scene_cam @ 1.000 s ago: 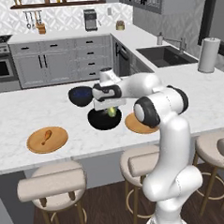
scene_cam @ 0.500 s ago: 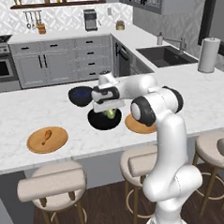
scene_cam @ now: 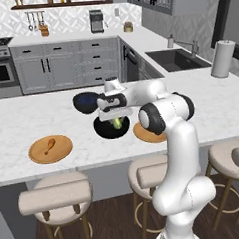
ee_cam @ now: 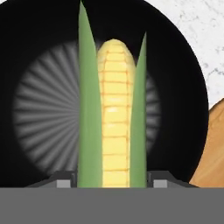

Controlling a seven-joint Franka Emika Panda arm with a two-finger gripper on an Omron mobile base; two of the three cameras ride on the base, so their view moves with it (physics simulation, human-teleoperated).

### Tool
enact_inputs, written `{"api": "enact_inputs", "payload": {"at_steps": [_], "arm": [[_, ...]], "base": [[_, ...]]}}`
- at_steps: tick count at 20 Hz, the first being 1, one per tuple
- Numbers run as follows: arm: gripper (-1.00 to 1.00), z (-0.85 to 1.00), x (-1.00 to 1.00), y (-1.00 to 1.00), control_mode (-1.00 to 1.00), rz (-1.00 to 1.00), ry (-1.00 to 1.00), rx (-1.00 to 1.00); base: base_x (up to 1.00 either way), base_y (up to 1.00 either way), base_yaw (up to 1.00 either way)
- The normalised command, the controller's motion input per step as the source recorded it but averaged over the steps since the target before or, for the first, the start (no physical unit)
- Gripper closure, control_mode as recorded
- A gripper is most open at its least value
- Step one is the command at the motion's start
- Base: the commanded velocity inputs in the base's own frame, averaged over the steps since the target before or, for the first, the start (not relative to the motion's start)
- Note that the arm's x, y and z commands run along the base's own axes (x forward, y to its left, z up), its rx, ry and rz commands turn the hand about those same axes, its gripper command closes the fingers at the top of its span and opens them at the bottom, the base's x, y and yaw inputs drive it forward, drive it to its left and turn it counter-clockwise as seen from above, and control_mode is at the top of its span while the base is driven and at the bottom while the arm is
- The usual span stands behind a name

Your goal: Pick the chicken drumstick and corn from their plates and place them in the bowl. Then put the bowl in the fridge.

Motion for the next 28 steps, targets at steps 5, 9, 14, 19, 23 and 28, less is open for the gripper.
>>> {"api": "enact_inputs", "payload": {"at_steps": [5,9,14,19,23,28], "arm": [[-1.00,0.12,0.00,0.02,-1.00,0.00,0.00,-0.04],[-1.00,0.26,-0.18,0.00,-1.00,0.00,0.00,-0.05],[-1.00,0.51,-0.93,-0.10,-1.00,0.00,0.00,0.03],[-1.00,0.60,-1.00,-0.26,-1.00,0.01,-0.03,0.05],[-1.00,0.67,-1.00,-0.12,-1.00,0.18,0.00,-0.02],[-1.00,0.18,-0.55,-0.15,-1.00,0.16,0.13,-0.05]], "base": [[0.00,0.00,0.00],[0.00,0.00,0.00],[0.00,0.00,0.00],[0.00,0.00,0.00],[0.00,0.00,0.00],[0.00,0.00,0.00]]}}
